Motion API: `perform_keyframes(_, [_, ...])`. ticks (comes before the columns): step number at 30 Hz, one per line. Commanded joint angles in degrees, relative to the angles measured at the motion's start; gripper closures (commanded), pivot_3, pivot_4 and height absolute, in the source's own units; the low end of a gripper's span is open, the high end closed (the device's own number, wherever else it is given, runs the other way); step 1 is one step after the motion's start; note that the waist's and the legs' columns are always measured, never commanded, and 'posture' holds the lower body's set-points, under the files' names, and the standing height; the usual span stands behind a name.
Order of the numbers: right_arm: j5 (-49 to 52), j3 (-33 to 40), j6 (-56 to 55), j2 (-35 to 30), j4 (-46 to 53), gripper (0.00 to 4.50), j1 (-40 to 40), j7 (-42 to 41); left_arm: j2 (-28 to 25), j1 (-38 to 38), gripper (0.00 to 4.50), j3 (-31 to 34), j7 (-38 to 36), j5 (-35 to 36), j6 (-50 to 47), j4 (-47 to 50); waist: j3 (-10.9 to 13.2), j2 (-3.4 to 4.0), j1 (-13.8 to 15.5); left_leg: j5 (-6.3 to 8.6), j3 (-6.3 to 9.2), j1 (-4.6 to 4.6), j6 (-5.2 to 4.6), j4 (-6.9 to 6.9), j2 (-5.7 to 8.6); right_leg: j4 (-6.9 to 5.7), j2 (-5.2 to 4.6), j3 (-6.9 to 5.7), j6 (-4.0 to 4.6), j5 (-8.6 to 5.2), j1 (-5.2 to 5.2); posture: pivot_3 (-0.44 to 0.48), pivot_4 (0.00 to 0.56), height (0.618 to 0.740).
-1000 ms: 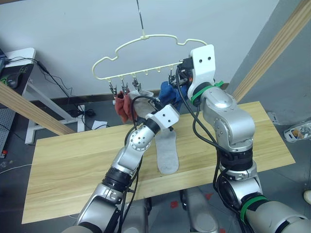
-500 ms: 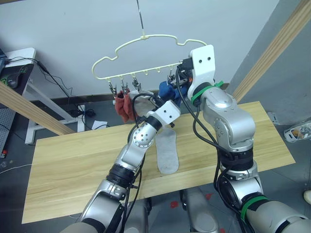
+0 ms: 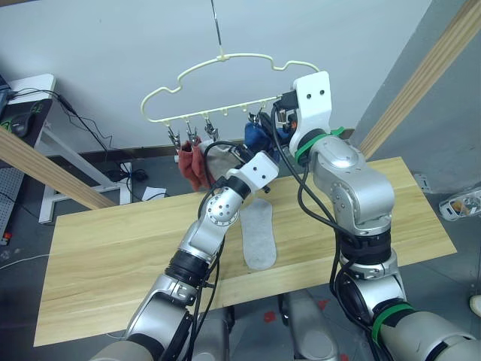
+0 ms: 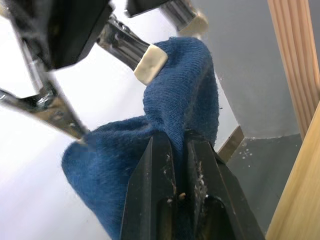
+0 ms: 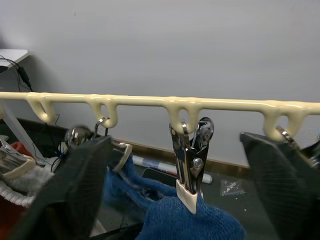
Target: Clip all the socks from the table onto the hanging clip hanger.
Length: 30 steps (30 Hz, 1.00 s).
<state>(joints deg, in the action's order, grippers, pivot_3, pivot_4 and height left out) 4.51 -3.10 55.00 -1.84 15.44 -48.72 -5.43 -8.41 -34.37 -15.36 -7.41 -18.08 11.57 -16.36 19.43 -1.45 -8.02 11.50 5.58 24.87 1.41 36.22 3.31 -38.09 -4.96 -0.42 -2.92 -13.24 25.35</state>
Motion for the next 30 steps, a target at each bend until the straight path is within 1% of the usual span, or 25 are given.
perform_keyframes(1, [2.33, 0.36, 0.11, -0.99, 5.67, 0.02, 0.19, -2.5, 0.28, 0.27, 4.5, 0.5, -0.46, 0.9, 1.07, 1.54, 0.0, 0.0, 0.01, 0.0, 0.0, 0.0, 0.0, 0.0, 0.0, 0.0, 0.0, 0.0, 0.0, 0.0, 0.0, -0.233, 0.343, 0.74])
perform_keyframes(3, [3.24, 0.31, 0.79, -1.93, 7.16, 0.02, 1.03, -3.46, 0.29, 0.99, 4.5, 0.58, -1.41, 1.9, 1.0, 2.31, 0.0, 0.0, -0.02, 0.0, 0.0, 0.0, 0.0, 0.0, 0.0, 0.01, 0.0, 0.0, 0.0, 0.0, 0.0, -0.233, 0.344, 0.74])
perform_keyframes(5, [4.09, 0.34, 1.53, -3.08, 8.69, 0.0, 2.07, -4.54, 0.23, 1.97, 3.82, 0.69, -2.71, 3.25, 0.95, 3.28, 0.0, 0.0, -0.04, 0.0, 0.0, 0.0, 0.0, 0.0, 0.0, 0.01, 0.0, 0.01, 0.0, 0.0, 0.0, -0.233, 0.344, 0.74])
perform_keyframes(13, [7.91, 0.75, 2.99, -6.7, 12.97, 0.0, 4.53, -8.24, -1.4, 6.19, 1.57, 0.99, -8.08, 6.8, -0.18, 8.18, 0.0, 0.0, 0.06, 0.0, 0.04, 0.0, 0.0, 0.11, 0.0, 0.0, 0.0, -0.01, 0.0, 0.0, -0.05, -0.231, 0.342, 0.74])
perform_keyframes(15, [9.08, 0.61, 3.13, -7.65, 14.23, 0.0, 5.22, -9.42, -2.12, 7.08, 0.93, 1.12, -9.09, 7.21, -1.1, 9.4, 0.0, 0.0, 0.04, 0.0, 0.06, 0.0, 0.0, 0.13, 0.0, 0.0, 0.0, 0.0, -0.01, 0.0, -0.06, -0.231, 0.34, 0.74])
perform_keyframes(18, [10.42, 0.58, 3.07, -9.26, 16.24, 0.0, 6.4, -10.56, -3.58, 8.46, 0.1, 1.34, -12.34, 9.38, -3.24, 11.94, 0.0, 0.0, 0.01, 0.0, 0.06, 0.0, 0.0, 0.16, 0.0, -0.03, 0.0, 0.0, -0.02, 0.01, -0.05, -0.229, 0.338, 0.74])
perform_keyframes(21, [11.71, 0.74, 2.92, -11.28, 18.48, 0.0, 7.72, -11.67, -5.48, 10.99, 0.1, 2.33, -15.13, 11.52, -7.14, 16.41, 0.0, 0.0, 0.0, 0.0, 0.08, 0.0, 0.0, 0.17, -0.01, -0.03, 0.01, 0.0, -0.02, 0.01, -0.06, -0.228, 0.337, 0.74])
perform_keyframes(24, [13.13, 1.47, 3.09, -13.18, 21.1, 0.0, 9.48, -12.63, -8.37, 14.99, 0.1, 3.72, -19.32, 15.26, -11.6, 23.34, 0.0, 0.0, 0.01, 0.0, 0.08, 0.0, 0.0, 0.17, -0.01, -0.03, 0.01, 0.01, -0.02, 0.01, -0.06, -0.226, 0.335, 0.74])
perform_keyframes(30, [15.84, 3.1, 3.53, -16.7, 25.71, 0.0, 13.61, -13.81, -14.98, 22.09, 0.1, 9.03, -26.3, 24.78, -20.68, 36.28, -0.01, 0.0, 0.12, 0.0, 0.1, 0.0, 0.0, 0.19, -0.02, -0.01, 0.01, 0.01, -0.02, 0.01, -0.08, -0.215, 0.32, 0.74])
